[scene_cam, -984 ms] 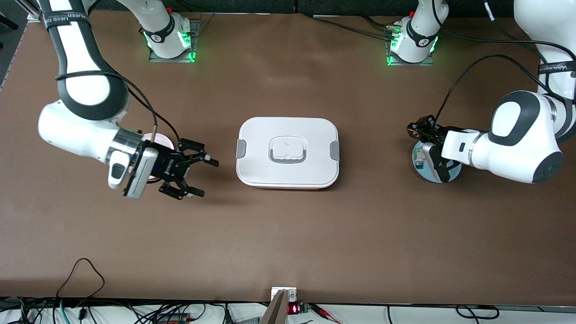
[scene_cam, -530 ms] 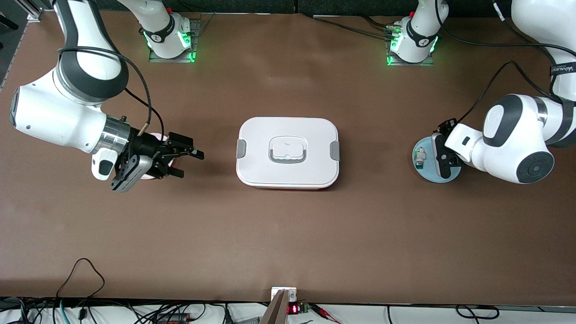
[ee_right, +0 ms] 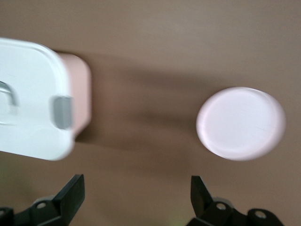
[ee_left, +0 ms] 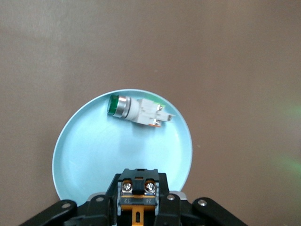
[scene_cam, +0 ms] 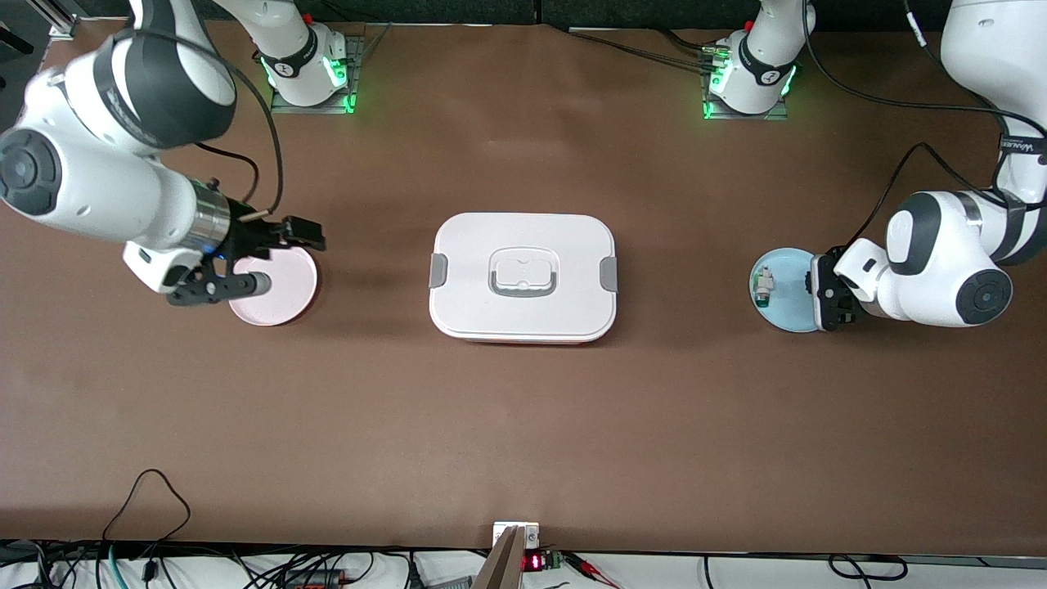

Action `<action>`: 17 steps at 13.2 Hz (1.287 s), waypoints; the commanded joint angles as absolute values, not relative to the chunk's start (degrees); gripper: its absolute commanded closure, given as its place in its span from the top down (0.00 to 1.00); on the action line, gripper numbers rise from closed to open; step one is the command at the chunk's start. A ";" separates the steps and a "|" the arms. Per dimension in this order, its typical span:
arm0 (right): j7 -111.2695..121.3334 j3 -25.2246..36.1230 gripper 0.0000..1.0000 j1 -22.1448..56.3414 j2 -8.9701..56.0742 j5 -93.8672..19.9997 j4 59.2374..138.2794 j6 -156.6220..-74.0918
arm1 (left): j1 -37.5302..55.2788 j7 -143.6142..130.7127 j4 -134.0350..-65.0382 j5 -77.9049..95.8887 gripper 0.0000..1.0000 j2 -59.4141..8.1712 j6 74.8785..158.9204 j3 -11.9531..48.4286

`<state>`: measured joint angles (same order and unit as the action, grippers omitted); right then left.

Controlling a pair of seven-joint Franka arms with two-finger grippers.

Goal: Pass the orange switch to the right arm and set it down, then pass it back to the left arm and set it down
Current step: 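Lower the orange switch onto the blue plate with the left gripper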

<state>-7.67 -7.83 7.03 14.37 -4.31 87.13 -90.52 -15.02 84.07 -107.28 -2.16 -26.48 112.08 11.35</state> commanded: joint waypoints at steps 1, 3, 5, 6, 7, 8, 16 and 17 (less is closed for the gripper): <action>-9.67 -8.09 1.00 9.05 13.63 5.34 82.54 -84.03 | -15.55 85.52 -111.35 -3.25 0.04 -26.63 119.07 11.95; -9.67 -4.95 1.00 7.48 11.61 5.45 82.09 -84.37 | -15.56 85.60 -113.54 -3.25 0.04 -27.33 122.85 12.04; -10.28 -0.63 1.00 6.95 11.60 5.80 81.39 -84.81 | -15.47 86.48 -115.65 -3.25 0.05 -27.77 127.33 12.04; -10.20 0.17 1.00 5.38 11.34 5.28 81.39 -84.73 | -15.47 87.70 -116.10 -3.25 0.05 -27.86 129.09 12.04; -10.11 0.18 1.00 3.19 10.73 4.93 81.47 -84.73 | -15.47 88.76 -116.19 -3.25 0.06 -28.47 129.98 12.13; -10.11 0.09 1.00 1.60 10.72 4.83 81.47 -84.81 | -15.47 89.38 -116.10 -3.25 0.08 -28.82 130.34 12.13; -4.84 4.57 1.00 -0.70 10.63 2.29 80.95 -86.57 | -16.43 90.09 -115.76 -2.90 1.00 -29.09 130.08 12.13; -4.22 4.57 1.00 -0.70 10.63 2.20 81.12 -86.66 | -16.44 89.57 -114.88 -2.73 1.00 -28.57 128.51 12.13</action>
<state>-5.88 4.68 -0.31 10.87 3.61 81.56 -86.74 -15.50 88.21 -115.74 -2.18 -29.16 129.62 11.70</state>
